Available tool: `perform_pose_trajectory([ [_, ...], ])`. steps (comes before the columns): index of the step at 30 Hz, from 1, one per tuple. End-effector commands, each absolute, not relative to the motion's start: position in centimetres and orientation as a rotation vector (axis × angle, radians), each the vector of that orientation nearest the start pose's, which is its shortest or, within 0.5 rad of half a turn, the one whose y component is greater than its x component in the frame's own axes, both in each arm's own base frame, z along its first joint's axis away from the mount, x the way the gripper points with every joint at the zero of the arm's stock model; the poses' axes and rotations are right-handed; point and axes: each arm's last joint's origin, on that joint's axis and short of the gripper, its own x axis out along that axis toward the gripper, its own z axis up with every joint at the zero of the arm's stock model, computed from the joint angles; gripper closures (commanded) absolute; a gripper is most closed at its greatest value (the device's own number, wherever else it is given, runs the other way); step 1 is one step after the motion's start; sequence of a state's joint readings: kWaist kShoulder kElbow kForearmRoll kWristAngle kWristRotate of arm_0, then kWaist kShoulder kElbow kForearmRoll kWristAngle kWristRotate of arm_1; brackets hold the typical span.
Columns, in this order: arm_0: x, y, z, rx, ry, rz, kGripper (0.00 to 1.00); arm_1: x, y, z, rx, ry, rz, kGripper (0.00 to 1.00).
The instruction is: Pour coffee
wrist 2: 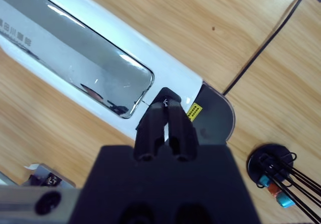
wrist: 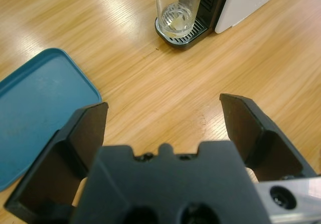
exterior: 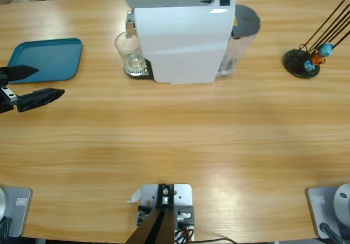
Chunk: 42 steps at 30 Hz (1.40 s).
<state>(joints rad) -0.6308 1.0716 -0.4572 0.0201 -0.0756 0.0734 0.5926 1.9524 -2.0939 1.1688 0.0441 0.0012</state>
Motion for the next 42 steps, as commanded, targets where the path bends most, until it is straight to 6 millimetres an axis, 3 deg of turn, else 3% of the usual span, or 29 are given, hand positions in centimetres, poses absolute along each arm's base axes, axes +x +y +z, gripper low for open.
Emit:
perform_pose_trajectory([
  [1,10.8,-8.2,25.1,0.259,0.620,-0.701,0.032,34.6,23.4,38.2,-0.325,1.083,0.568,1.000],
  [15,10.7,-8.2,25.1,0.259,0.620,-0.701,0.032,34.7,23.4,37.5,-0.335,1.100,0.564,1.000],
  [23,10.7,-8.2,25.1,0.259,0.620,-0.701,0.032,34.1,23.0,35.8,-0.355,1.157,0.553,1.000],
  [25,10.8,-8.2,25.1,0.259,0.621,-0.701,0.032,33.9,22.8,36.8,-0.359,1.119,0.549,1.000],
  [27,10.8,-8.2,25.1,0.259,0.620,-0.701,0.032,33.3,22.2,40.0,-0.361,1.025,0.552,1.000],
  [28,10.8,-8.2,25.1,0.259,0.621,-0.701,0.032,32.8,22.1,41.8,-0.358,0.977,0.551,0.714],
  [29,10.8,-8.2,25.1,0.259,0.620,-0.701,0.032,32.4,22.0,43.3,-0.349,0.935,0.557,0.080],
  [30,10.8,-8.2,25.1,0.259,0.620,-0.701,0.032,32.0,21.8,44.6,-0.334,0.904,0.562,0.000],
  [33,10.8,-8.2,25.1,0.259,0.619,-0.701,0.032,31.4,21.6,45.4,-0.256,0.900,0.531,0.000],
  [39,10.8,-8.2,25.0,0.257,0.621,-0.703,0.032,32.6,22.6,41.7,-0.136,1.088,0.453,0.000],
  [42,10.9,-8.3,25.0,0.255,0.617,-0.703,0.032,32.9,22.8,41.4,-0.089,1.112,0.432,0.000],
])
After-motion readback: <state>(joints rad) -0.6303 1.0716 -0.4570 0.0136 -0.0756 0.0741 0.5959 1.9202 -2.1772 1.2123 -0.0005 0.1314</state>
